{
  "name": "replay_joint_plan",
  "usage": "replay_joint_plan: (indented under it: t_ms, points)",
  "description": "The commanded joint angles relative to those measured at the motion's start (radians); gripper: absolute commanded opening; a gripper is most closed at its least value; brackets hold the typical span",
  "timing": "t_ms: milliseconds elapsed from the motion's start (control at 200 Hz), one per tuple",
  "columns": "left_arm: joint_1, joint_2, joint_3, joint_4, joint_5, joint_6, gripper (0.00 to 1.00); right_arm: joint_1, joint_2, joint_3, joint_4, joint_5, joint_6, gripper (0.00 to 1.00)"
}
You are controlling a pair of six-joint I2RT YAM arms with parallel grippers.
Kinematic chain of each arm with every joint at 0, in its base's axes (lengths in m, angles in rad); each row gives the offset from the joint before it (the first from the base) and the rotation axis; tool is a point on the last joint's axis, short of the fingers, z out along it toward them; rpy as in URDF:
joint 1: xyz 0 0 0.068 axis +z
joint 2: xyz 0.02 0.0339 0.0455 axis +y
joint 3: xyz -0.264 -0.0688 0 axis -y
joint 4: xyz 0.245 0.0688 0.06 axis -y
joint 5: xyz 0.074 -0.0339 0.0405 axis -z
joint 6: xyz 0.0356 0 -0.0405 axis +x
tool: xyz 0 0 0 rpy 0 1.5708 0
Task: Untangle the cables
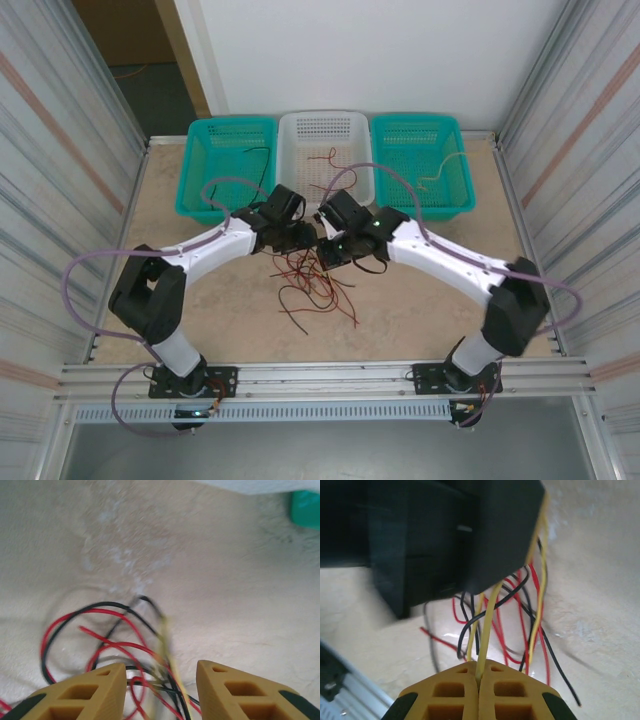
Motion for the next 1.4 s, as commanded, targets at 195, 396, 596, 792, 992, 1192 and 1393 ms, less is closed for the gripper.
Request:
replay_joint_plan:
  t_ms: [195,396,596,792,992,1192,1393]
  points:
    - [0.005,-0.020,-0.089,0.038,-0.026,-0.044,0.44,0.034,-0.210,0.120,0.054,0.178,-0.028,0.00]
    - [0.010,-0.024,-0.113,0.065,-0.048,-0.038,0.44,0.031,-0.212,0.287,0.032,0.230,-0.098,0.00]
    - [0.042,-0.065,-0.117,0.081,-0.040,-0.019,0.52,0.022,-0.191,0.409,0.007,0.252,-0.161,0.00]
    - [0.053,-0.238,-0.128,0.045,-0.082,0.024,0.68,0.014,-0.187,0.415,-0.016,0.281,-0.176,0.00]
    - [0.058,-0.438,-0.114,-0.063,-0.172,0.109,0.80,-0.001,-0.184,0.394,-0.016,0.291,-0.167,0.00]
    - [0.058,-0.553,-0.064,-0.088,-0.233,0.249,0.89,-0.011,-0.172,0.395,-0.025,0.284,-0.148,0.00]
    - [0.058,-0.535,0.011,-0.150,-0.299,0.374,0.97,-0.051,-0.181,0.394,-0.023,0.223,-0.100,0.00]
